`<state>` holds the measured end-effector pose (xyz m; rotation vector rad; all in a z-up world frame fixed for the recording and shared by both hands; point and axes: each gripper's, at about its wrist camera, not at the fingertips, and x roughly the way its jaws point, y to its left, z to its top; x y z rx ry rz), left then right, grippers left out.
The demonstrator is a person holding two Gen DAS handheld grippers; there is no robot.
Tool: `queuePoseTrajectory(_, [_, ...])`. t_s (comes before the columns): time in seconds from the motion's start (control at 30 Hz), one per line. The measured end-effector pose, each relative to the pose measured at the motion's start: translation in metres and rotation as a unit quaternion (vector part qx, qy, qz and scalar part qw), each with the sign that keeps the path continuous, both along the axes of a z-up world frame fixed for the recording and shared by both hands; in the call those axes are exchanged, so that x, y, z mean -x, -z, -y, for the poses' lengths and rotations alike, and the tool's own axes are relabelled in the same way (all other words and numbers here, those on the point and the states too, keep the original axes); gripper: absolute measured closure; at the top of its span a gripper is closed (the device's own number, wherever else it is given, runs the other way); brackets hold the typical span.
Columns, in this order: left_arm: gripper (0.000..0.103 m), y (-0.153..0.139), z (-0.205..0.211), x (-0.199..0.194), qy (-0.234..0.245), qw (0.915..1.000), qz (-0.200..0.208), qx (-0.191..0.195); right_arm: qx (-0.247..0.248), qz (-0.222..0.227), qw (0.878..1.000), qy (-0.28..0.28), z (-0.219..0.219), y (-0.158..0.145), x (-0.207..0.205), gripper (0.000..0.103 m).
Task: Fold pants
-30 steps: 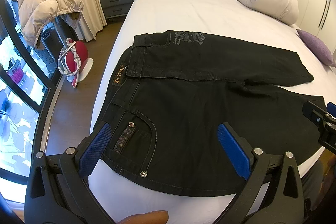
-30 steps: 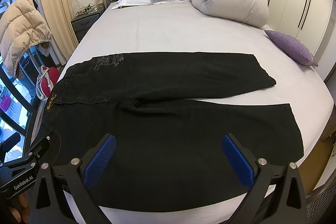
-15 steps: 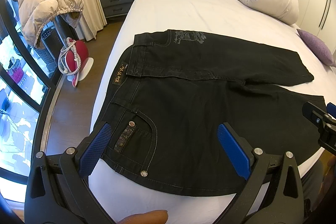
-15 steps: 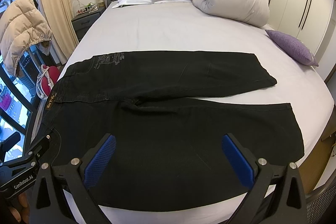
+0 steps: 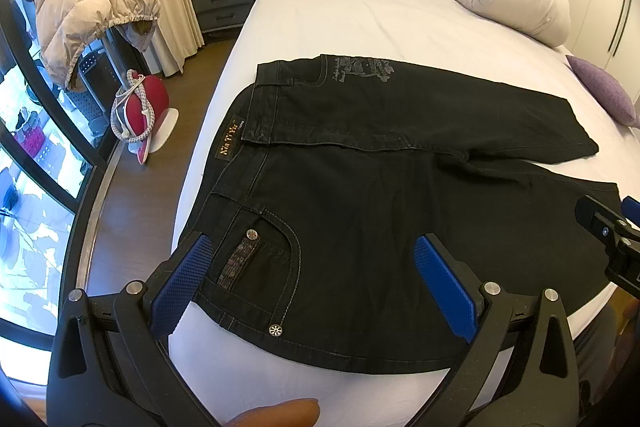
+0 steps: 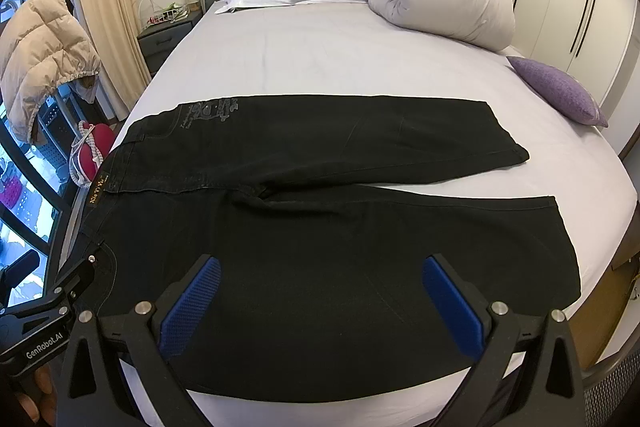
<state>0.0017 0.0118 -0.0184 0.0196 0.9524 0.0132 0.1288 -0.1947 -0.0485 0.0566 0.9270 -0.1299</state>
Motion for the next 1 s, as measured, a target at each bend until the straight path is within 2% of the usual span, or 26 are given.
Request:
queuePoseTrajectory(0.3, [0.0,0.004,-0.004,0.001,0.002,1.0,-0.003,0.006,0.001,-0.004,1.0,-0.002,-0.002,0.003,-0.001,0.0])
queuePoseTrajectory(0.57, [0.0,0.001,-0.009,-0.014,0.018,0.9998,0.003,0.006,-0.002,-0.006,1.0,-0.011,0.004,0.005,-0.015,0.0])
queuePoseTrajectory(0.63, [0.0,-0.001,-0.013,-0.024,0.038,0.9989,-0.003,0.029,-0.007,-0.003,1.0,-0.019,0.008,0.004,-0.021,0.0])
queuePoseTrajectory(0.7, [0.0,0.0,-0.022,-0.035,0.06,0.9943,-0.009,0.087,-0.011,0.005,1.0,-0.028,0.012,0.001,-0.028,0.0])
queuePoseTrajectory(0.73, [0.0,-0.001,-0.024,-0.037,0.061,0.9942,-0.002,0.088,-0.013,0.011,0.999,-0.034,0.014,-0.001,-0.033,0.0])
queuePoseTrajectory(0.87, [0.0,-0.007,-0.021,-0.036,0.051,0.9954,0.075,0.031,-0.029,0.036,0.998,-0.051,0.024,-0.009,-0.052,0.0])
queuePoseTrajectory(0.93, [0.0,-0.004,-0.022,-0.041,0.051,0.9958,0.069,0.03,-0.038,0.046,0.997,-0.058,0.029,-0.01,-0.063,0.0])
queuePoseTrajectory(1.0, [0.0,0.001,-0.023,-0.055,0.035,0.9983,0.047,-0.002,-0.041,0.051,0.996,-0.065,0.033,-0.009,-0.075,0.0])
